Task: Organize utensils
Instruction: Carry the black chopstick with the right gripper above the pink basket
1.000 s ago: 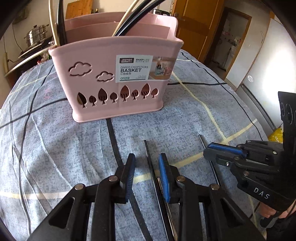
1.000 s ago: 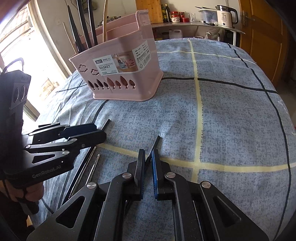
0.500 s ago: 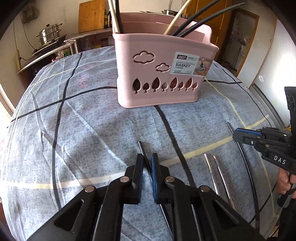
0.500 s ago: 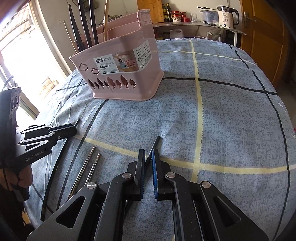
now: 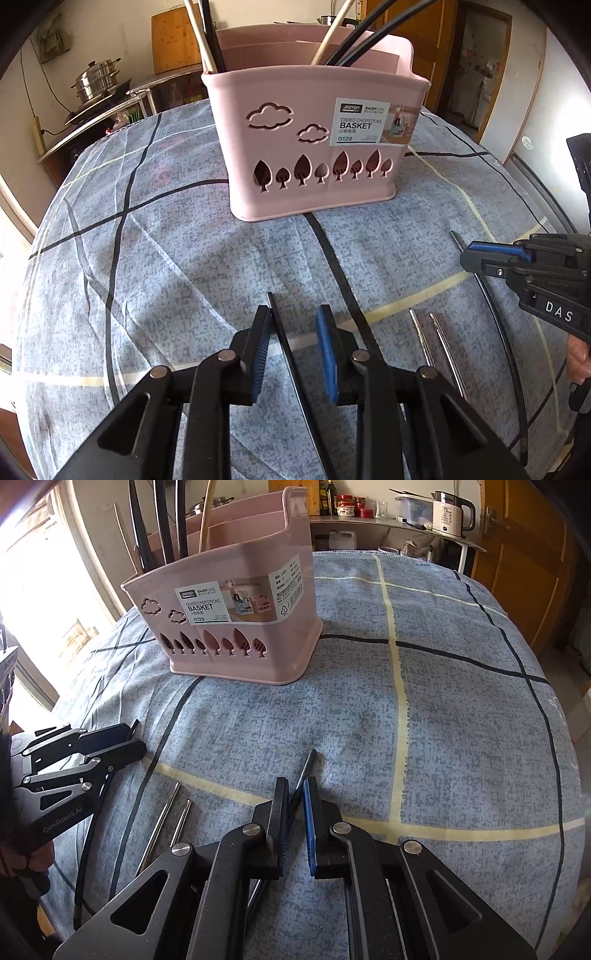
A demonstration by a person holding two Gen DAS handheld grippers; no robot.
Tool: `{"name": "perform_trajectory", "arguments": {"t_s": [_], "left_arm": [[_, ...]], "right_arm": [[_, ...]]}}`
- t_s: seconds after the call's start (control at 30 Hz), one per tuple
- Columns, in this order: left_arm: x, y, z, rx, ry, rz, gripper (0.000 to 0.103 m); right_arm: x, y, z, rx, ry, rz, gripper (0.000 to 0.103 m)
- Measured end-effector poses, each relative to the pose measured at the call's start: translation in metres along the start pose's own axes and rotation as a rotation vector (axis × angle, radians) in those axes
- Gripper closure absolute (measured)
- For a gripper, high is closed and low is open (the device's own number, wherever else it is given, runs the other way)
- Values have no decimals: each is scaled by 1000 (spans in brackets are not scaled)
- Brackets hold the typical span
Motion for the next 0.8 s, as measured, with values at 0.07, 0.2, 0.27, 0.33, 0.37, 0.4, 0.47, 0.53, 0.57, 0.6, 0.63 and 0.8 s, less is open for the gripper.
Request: {"name": "perform_trajectory", "arguments": {"t_s": [0.07, 0.2, 0.27, 0.33, 0.37, 0.4, 0.47, 0.53, 0.57, 0.6, 0.63, 0.8], "left_arm": [[-1, -1, 0, 2, -3, -2, 90], [-1, 2, -1, 17, -6, -33, 96], [-1, 3, -4, 29, -9, -47, 97], [-4, 4, -10, 44, -24, -55, 98], [-7, 3, -15, 47, -36, -53, 98], [-10, 2, -21, 52, -50, -50, 98], [-19, 0, -36, 63, -85, -45, 98], [-29, -2, -55, 67, -126, -32, 98], [-34, -3, -65, 66, -148, -24, 98], [-40, -4, -75, 66, -171, -17, 98], [-46, -4, -86, 64, -195, -9, 98], [-74, -5, -138, 51, -319, 30, 98]], "right_arm": [[0, 1, 0, 2, -3, -6, 95], [-1, 2, -2, -17, -12, 3, 96], [-1, 3, -5, -25, -24, 3, 96], [-3, 5, -13, -37, -48, -1, 96], [-5, 6, -18, -41, -63, -3, 96], [-8, 7, -24, -44, -79, -5, 97], [-15, 7, -37, -52, -118, -7, 97], [-22, 7, -53, -56, -159, -8, 97], [-26, 6, -61, -56, -180, -8, 97], [-30, 6, -69, -58, -202, -7, 98], [-35, 5, -78, -59, -225, -6, 98], [-57, 1, -127, -52, -356, -1, 99]]}}
Point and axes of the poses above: each gripper's, at about its wrist camera, not at the fingertips, and z roughly the way its jaws point, y to its left, x to its underside, the point moved 6 cm from there along z, roughly the way its jaws point, and after that the axes turned 6 degrees about x, right-handed, at the moved point
